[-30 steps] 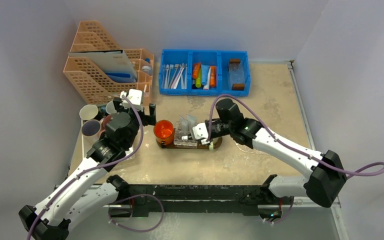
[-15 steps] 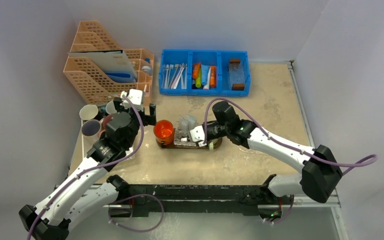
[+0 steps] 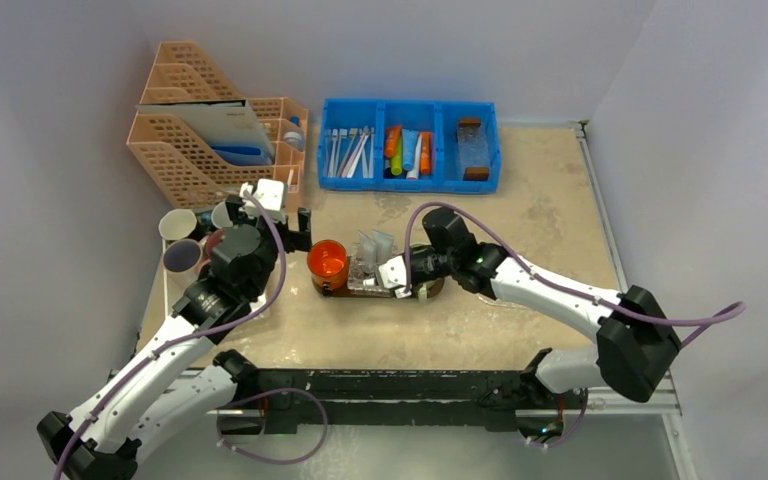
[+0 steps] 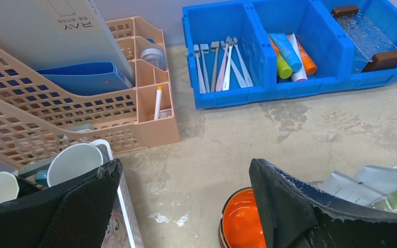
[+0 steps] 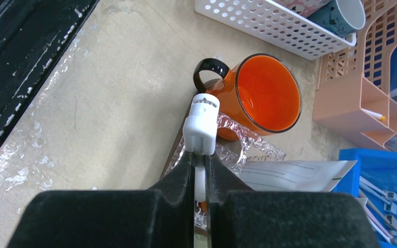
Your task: Prepare toiletry sets of a toothbrush and toothpaste on the tray
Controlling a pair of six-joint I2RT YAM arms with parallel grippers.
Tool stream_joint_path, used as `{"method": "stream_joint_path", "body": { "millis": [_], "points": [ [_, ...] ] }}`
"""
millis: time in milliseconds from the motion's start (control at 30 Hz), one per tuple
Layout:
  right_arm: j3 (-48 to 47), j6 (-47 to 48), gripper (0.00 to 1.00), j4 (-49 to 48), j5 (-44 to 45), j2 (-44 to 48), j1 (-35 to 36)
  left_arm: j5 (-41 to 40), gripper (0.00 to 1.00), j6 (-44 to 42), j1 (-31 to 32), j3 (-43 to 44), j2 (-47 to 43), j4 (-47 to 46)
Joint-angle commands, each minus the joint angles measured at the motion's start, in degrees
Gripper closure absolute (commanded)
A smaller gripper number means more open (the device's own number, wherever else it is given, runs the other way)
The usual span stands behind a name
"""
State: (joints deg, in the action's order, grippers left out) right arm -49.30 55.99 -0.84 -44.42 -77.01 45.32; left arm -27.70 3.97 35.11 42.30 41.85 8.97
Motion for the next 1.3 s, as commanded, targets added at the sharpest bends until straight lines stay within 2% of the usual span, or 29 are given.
{"method": "stream_joint_path", "body": {
  "millis": [0, 433, 700, 900, 1267],
  "points": [
    [1.00, 1.49, 0.93, -1.80, 0.04, -0.19, 0.21, -0.13, 0.08, 0.60, -0.26, 1.51, -0.20, -0.37],
    [1.22, 2.16, 0.89, -1.15, -0.56, -1.03, 0.18, 0.22, 0.08, 0.17, -0.25, 1.50, 0.33, -1.12],
    [0.90, 3.47, 0.78, -0.15, -0.58, -0.94, 0.18, 0.30, 0.08, -0.27, -0.23, 1.47, 0.62, -1.50],
    [0.96, 3.86, 0.74, 0.30, -0.37, -0.38, 0.19, 0.44, 0.08, -0.28, -0.24, 1.47, 0.97, -1.85],
    [0.81, 3.47, 0.73, 0.66, 0.07, 0.10, 0.20, 0.99, 0.08, -0.45, -0.29, 1.55, 1.43, -2.13]
  ]
}}
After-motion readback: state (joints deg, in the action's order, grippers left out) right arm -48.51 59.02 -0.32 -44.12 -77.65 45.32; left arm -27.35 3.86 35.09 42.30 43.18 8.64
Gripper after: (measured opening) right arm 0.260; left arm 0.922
